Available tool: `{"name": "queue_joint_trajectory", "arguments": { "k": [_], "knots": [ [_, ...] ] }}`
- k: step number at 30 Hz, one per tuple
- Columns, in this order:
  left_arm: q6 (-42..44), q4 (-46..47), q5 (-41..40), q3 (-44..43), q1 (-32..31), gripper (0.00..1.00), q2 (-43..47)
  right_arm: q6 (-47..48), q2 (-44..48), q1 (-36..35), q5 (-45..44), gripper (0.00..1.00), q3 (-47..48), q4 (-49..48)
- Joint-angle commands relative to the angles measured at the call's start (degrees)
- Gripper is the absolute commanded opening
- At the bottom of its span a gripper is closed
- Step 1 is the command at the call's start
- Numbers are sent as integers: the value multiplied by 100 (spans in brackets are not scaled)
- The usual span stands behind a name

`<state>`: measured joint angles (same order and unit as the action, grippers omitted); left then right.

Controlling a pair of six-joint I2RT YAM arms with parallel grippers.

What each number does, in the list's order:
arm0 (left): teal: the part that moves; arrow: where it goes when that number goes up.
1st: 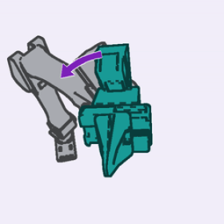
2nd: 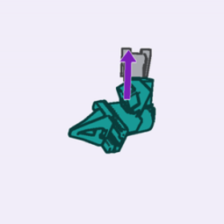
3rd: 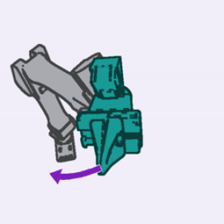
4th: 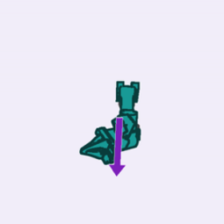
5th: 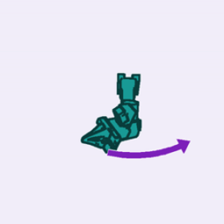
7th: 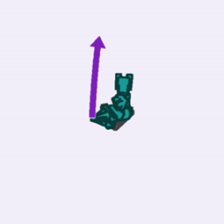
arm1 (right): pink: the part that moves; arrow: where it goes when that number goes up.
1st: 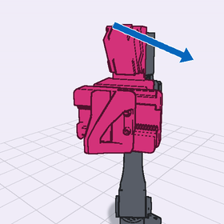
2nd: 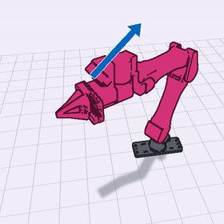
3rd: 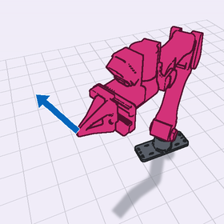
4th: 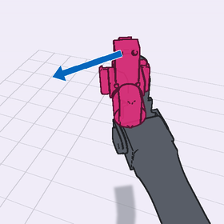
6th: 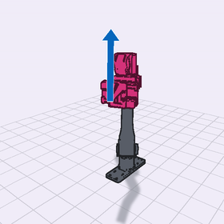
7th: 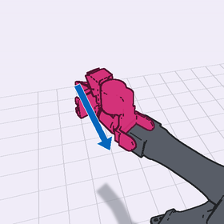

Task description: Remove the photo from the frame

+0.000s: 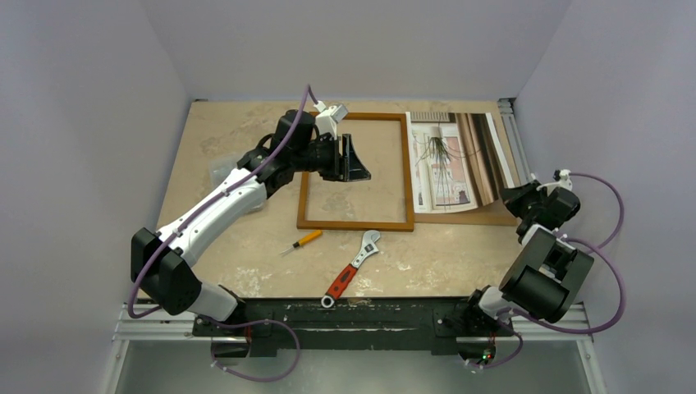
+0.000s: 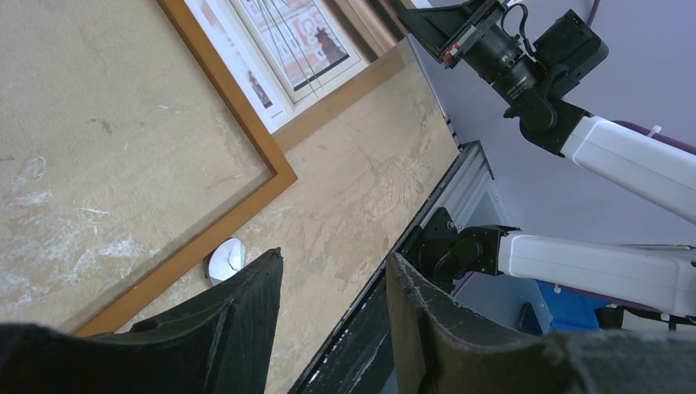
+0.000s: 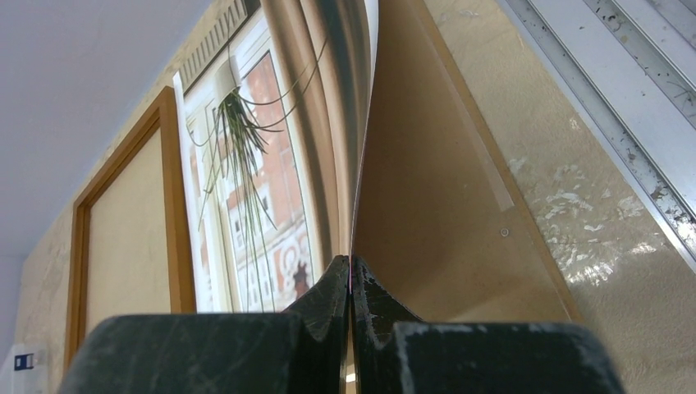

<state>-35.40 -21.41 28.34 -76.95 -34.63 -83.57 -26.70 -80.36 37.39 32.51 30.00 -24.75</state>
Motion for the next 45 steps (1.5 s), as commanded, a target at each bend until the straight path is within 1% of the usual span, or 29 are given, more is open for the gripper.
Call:
{"name": "queue_joint_trajectory", "arguments": {
  "k": [1, 6, 8, 11, 15, 16, 22, 26, 30, 36, 39, 41, 43, 45],
  "knots": [
    [-40, 225, 101, -4, -24, 47, 16, 87, 16, -13, -153, 2, 149, 67],
    [-52, 228, 117, 0, -19, 47, 19, 142, 86, -19, -560, 15, 196, 438],
    [-62, 234, 128, 4, -18, 47, 25, 155, 145, -19, -756, 24, 199, 592],
    [-74, 243, 137, 11, -23, 47, 23, 204, 205, -29, -1116, 34, 290, 920],
    [-56, 243, 119, 12, -18, 48, 33, 310, 379, -139, -1979, 43, 498, 1597],
    [-55, 242, 119, 13, -22, 47, 18, 370, 431, -256, -2448, 46, 606, 1915],
    [-73, 249, 128, 13, -23, 47, -41, 677, 668, -907, -4113, 53, 1219, 3215],
    [-62, 252, 117, 26, -19, 48, -83, 651, 817, -1526, -4670, 55, 1372, 3651],
    [9, 226, 20, 35, -33, 47, -101, 619, 1103, -2449, -4865, 56, 1462, 3887],
    [296, 70, -282, -21, -42, 47, 2, 243, 1860, -4057, -4387, 58, 1586, 4165],
    [500, -5, -598, -29, -68, 48, 256, 34, 2252, -4815, -4261, 61, 1839, 4534],
    [692, -85, -947, -50, -104, 48, 522, -36, 2469, -5152, -4099, 66, 2175, 4919],
    [838, -215, -1211, -142, -106, 49, 827, -27, 2763, -5373, -4027, 68, 2566, 5307],
    [958, -351, -1445, -226, -107, 49, 1178, 24, 3107, -5408, -3880, 69, 2933, 5572]
  ]
}}
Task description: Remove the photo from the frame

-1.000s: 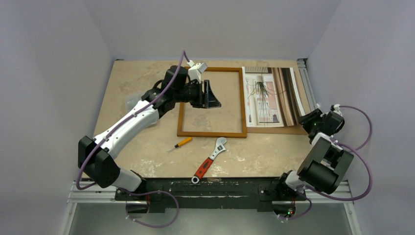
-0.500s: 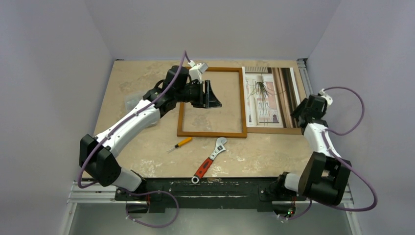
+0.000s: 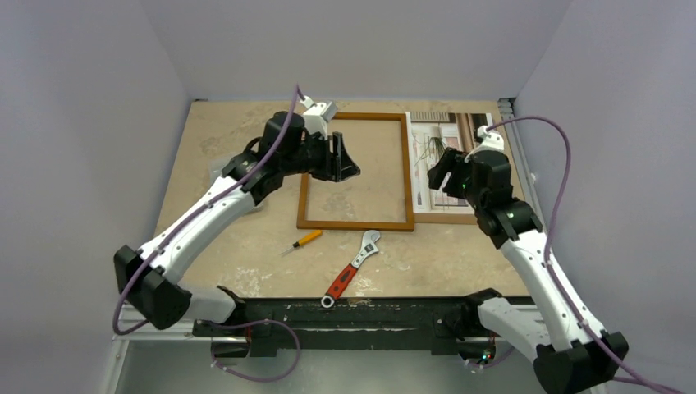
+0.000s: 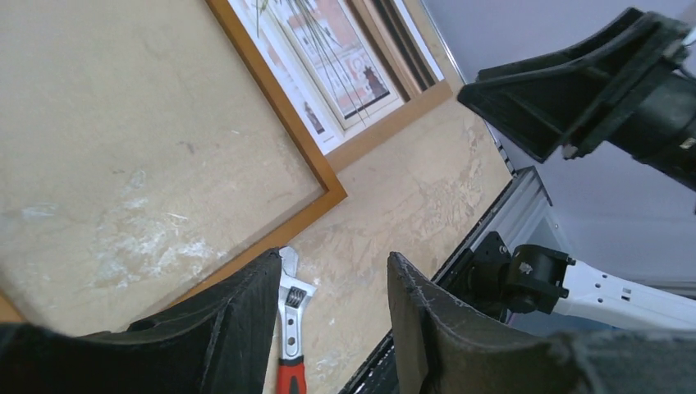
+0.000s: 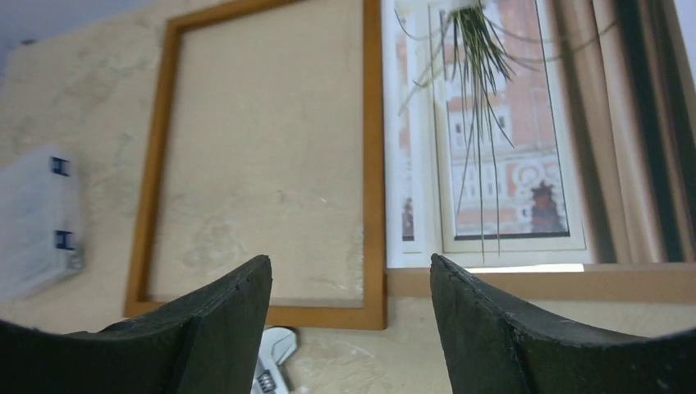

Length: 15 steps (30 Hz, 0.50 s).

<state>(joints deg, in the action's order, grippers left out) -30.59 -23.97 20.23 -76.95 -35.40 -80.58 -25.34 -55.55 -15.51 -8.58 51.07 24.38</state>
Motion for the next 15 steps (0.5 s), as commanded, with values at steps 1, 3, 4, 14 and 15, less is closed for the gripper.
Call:
{"name": "queue_joint_trajectory", "arguments": {
  "k": [1, 3, 4, 14, 15],
  "knots": [
    [520, -171, -766, -263, -29, 49, 1089, -85, 761, -115, 252, 69, 1044, 796],
    [628, -339, -1085, -387, -29, 50, 1461, 11, 935, -119, 241, 71, 1510, 1083],
    [684, -424, -1235, -460, -29, 50, 1643, 50, 988, -119, 194, 72, 1747, 1219],
    [1389, -803, -2738, -892, -29, 59, 3628, 256, 1715, -117, -597, 95, 3080, 1472],
    [1421, -883, -2838, -899, -29, 60, 3788, 294, 1771, -115, -660, 96, 3113, 1438]
  ]
}}
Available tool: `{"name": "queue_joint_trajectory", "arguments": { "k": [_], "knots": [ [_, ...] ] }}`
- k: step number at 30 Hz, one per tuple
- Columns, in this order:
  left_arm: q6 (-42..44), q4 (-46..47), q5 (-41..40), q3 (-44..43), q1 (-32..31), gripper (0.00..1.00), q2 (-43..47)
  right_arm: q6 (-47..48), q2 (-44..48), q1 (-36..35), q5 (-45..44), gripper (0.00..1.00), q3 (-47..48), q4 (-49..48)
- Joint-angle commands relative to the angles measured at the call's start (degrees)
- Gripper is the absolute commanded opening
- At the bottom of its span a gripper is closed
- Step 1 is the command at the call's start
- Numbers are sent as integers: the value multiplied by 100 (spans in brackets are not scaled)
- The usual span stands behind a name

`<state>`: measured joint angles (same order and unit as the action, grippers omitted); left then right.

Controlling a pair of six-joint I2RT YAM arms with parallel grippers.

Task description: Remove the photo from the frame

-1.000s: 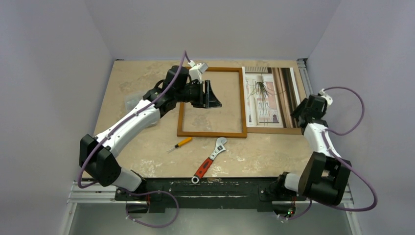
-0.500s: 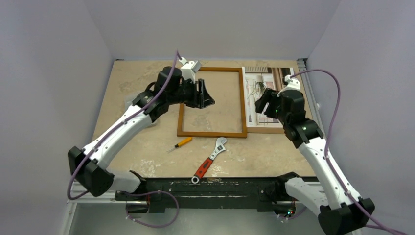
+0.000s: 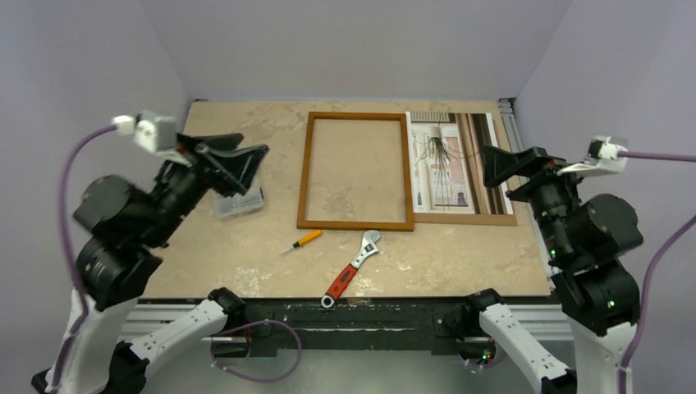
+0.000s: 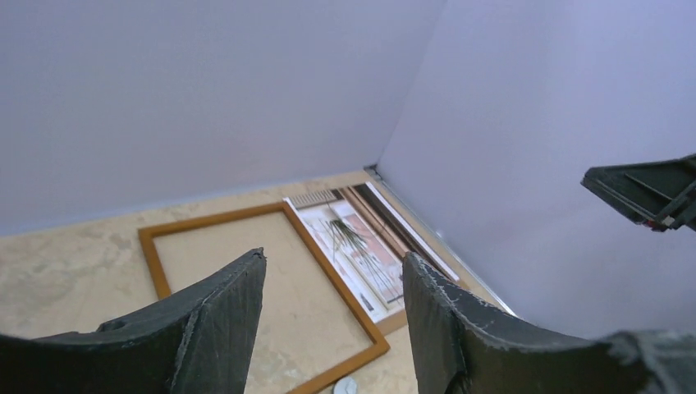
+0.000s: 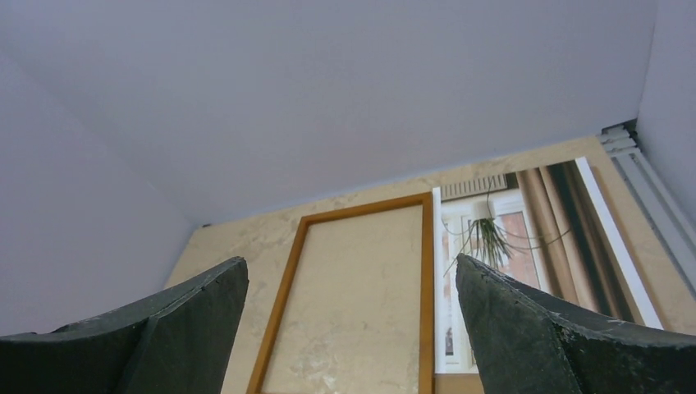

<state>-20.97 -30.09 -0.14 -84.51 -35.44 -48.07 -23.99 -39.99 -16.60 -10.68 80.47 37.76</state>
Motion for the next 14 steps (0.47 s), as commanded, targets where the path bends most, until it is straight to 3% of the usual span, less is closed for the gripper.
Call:
{"name": "queue_joint_trajectory", "arguments": {
  "k": [1, 7, 11, 14],
  "knots": [
    [500, -352, -895, -140, -26, 61, 679, 195, 240, -8, -608, 97, 221, 116],
    [646, -696, -1336, -127, -27, 62, 1123, 214, 73, -13, -864, 99, 600, 458],
    [743, -692, -1436, -144, -24, 62, 1113, 366, 217, -10, -105, 99, 355, 206],
    [752, -692, -1370, -146, -27, 62, 1068, 270, 199, -7, -385, 99, 450, 380]
  ]
}}
